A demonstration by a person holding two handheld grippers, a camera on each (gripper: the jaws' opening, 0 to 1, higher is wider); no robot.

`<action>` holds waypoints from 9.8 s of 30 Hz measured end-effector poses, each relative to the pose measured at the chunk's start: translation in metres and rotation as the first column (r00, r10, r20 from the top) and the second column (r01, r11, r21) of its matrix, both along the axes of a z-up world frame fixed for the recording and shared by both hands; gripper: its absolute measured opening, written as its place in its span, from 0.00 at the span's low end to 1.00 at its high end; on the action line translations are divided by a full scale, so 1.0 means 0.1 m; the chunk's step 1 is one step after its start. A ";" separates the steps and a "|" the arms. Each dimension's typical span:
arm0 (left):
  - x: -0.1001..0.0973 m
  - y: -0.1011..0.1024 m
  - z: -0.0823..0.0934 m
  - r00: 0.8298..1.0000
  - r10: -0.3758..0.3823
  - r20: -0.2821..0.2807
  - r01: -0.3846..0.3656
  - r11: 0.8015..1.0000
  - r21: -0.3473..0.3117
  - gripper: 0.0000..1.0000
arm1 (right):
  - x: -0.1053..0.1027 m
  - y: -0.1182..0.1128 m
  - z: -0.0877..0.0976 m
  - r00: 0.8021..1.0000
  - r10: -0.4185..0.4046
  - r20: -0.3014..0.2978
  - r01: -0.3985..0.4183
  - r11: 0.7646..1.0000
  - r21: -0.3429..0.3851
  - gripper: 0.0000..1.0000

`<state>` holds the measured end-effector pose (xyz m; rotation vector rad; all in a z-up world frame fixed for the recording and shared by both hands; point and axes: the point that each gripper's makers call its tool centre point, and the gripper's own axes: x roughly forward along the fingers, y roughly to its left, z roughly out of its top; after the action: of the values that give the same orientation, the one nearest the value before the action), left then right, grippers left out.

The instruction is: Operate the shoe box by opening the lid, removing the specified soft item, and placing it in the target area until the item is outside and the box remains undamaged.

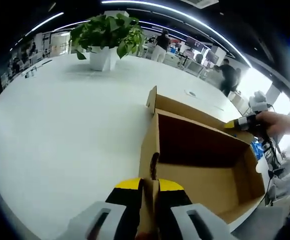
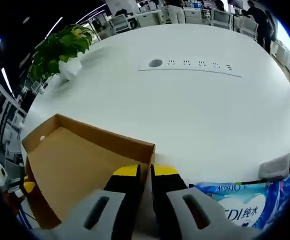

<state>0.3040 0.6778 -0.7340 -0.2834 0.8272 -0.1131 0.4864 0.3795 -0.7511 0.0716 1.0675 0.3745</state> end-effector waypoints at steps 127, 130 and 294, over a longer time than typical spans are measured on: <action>0.19 -0.15 0.06 0.989 0.146 0.004 -0.144 0.982 -0.119 0.14 | -1.16 0.03 1.60 0.841 0.110 0.530 -0.142 0.990 0.020 0.00; 0.19 -0.16 0.06 0.990 0.144 0.005 -0.142 0.982 -0.124 0.14 | -1.15 0.02 1.57 0.842 0.109 0.528 -0.140 0.990 0.019 0.00; -0.60 -0.21 0.67 0.970 -0.149 0.193 0.174 0.977 -0.120 0.13 | -1.86 -0.33 0.70 0.920 -0.162 0.356 0.054 0.955 0.292 0.00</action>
<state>0.2440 0.6566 -0.6666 -0.3284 0.6596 -0.3447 0.3007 0.3463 -0.6806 0.2977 0.6205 0.4156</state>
